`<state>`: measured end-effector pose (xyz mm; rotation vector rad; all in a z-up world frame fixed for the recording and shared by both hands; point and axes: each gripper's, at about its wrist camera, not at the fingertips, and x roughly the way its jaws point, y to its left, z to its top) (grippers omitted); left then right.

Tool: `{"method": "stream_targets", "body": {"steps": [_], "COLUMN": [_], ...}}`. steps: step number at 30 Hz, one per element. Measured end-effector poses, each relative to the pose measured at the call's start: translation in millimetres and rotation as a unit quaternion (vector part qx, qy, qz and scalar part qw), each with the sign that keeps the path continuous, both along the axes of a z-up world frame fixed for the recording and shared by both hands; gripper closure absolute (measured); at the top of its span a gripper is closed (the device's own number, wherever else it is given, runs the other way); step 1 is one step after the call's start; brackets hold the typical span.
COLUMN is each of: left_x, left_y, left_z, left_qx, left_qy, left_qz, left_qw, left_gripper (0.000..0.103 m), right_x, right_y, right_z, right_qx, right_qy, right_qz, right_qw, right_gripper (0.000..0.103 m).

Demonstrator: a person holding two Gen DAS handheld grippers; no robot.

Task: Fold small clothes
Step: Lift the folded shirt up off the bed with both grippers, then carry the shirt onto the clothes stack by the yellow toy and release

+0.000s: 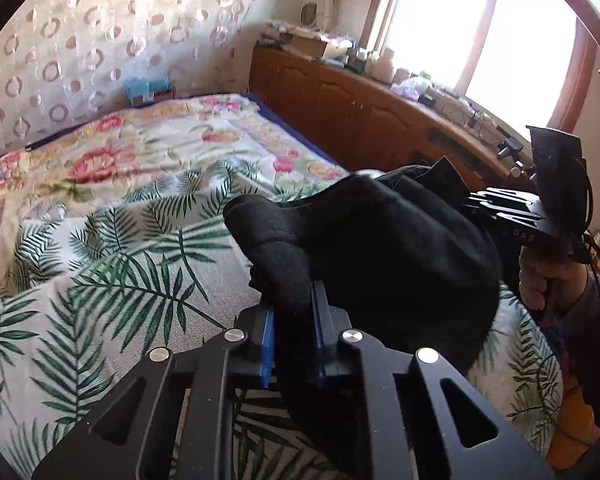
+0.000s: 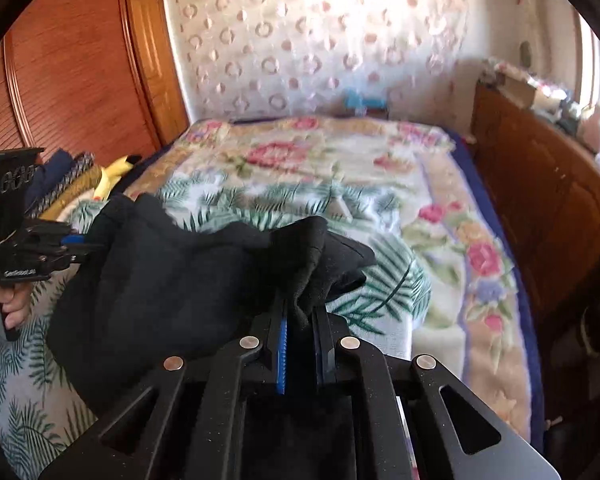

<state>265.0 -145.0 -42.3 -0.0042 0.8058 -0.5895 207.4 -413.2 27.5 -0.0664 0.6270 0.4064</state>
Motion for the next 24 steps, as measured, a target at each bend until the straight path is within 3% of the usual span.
{"method": "stream_targets", "body": {"steps": [10, 17, 24], "left_x": [-64.6, -103.9, -160.4], "left_y": [32.2, 107.9, 215.1], "left_z": [74.1, 107.9, 126.2], "left_qx": [-0.026, -0.032, -0.035], "left_qy": [-0.094, -0.141, -0.178], "left_qz": [0.023, 0.088, 0.190], "left_qw": [0.9950, 0.9856, 0.9649], "left_gripper": [0.088, 0.088, 0.088], "right_x": [-49.1, -61.6, -46.6], "right_y": [31.7, 88.2, 184.9], "right_z": [49.2, 83.6, 116.7], "right_qx": [-0.009, -0.009, -0.026], "right_qy": [-0.081, -0.129, -0.160], "right_qz": [0.026, 0.087, 0.184], "right_qw": [0.996, 0.988, 0.969], "right_gripper": [0.095, 0.095, 0.095]}}
